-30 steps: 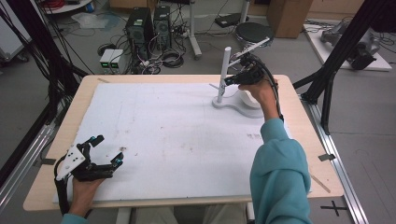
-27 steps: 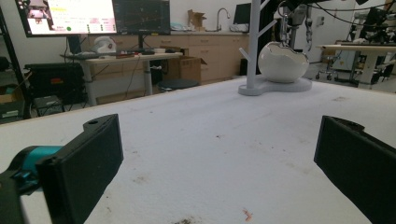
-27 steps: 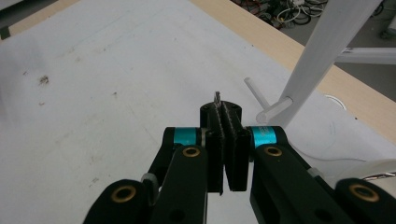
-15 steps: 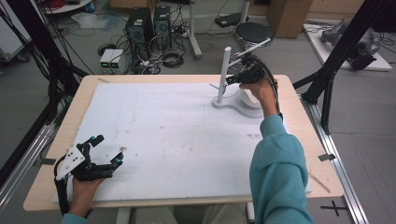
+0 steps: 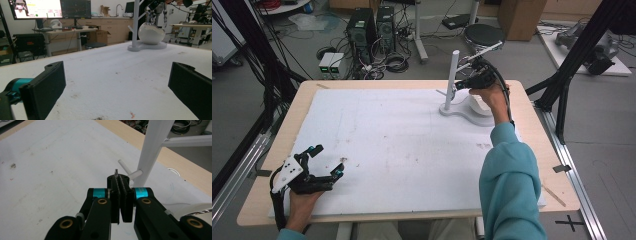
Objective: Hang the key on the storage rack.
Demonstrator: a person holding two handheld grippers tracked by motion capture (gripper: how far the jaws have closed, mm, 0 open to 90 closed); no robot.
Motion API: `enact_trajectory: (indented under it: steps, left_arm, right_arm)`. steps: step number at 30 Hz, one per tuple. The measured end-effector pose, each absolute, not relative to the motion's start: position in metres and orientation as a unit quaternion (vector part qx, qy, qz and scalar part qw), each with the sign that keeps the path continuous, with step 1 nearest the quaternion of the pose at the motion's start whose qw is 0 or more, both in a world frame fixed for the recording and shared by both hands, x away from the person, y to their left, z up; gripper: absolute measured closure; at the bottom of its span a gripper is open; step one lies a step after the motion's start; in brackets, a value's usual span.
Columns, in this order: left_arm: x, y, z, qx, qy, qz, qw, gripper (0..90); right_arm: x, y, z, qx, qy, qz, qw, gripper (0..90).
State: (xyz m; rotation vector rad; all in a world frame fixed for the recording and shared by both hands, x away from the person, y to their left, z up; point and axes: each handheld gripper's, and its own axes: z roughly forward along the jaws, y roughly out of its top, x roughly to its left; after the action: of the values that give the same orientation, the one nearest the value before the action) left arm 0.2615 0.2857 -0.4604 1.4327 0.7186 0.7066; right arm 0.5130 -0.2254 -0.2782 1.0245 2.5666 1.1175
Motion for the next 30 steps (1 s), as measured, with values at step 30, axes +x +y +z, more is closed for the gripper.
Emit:
enact_trajectory:
  steps: [30]
  left_arm:
    - [0.262, 0.285, -0.460, 0.628, 0.315, 0.311, 0.640, 1.7]
  right_arm:
    - [0.523, -0.241, -0.285, 0.357, 0.839, 0.401, 0.093, 67.5]
